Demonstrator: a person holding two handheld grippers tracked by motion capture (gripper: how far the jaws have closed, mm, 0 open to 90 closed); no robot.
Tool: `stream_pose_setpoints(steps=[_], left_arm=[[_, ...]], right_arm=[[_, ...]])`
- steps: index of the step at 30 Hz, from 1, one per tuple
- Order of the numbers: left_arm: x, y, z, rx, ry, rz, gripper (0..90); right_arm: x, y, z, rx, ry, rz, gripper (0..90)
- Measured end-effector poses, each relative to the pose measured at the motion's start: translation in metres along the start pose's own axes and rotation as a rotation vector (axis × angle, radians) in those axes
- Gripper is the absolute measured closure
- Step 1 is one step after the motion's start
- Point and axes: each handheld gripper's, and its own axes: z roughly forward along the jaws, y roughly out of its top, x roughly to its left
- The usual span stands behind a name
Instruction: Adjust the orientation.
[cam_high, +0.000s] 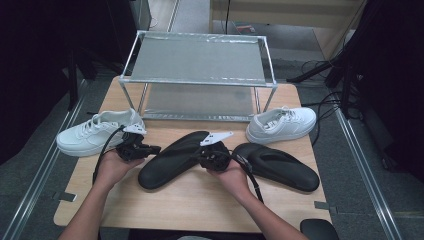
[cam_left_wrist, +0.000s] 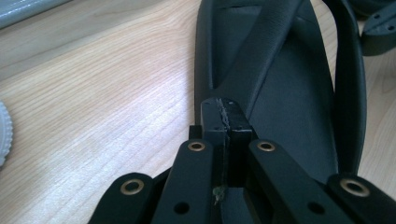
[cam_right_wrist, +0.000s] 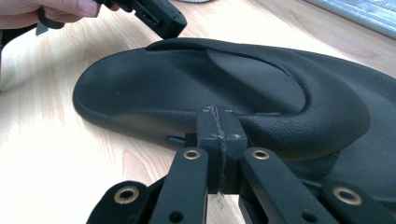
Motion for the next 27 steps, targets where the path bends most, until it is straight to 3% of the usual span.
stream_pose_setpoints(steps=[14, 23, 27], left_arm=[[-0.019, -0.004, 0.000, 0.034, -0.021, 0.032, 90.0], [-0.034, -0.010, 0.000, 0.049, -0.058, 0.048, 90.0], [-0.040, -0.014, -0.001, 0.039, -0.052, 0.037, 90.0]], right_arm=[[-0.009, 0.000, -0.005, -0.004, -0.025, 0.019, 90.0], [-0.016, 0.001, -0.005, -0.018, -0.043, 0.033, 90.0], [-0.018, 0.002, -0.004, -0.019, -0.045, 0.034, 90.0]])
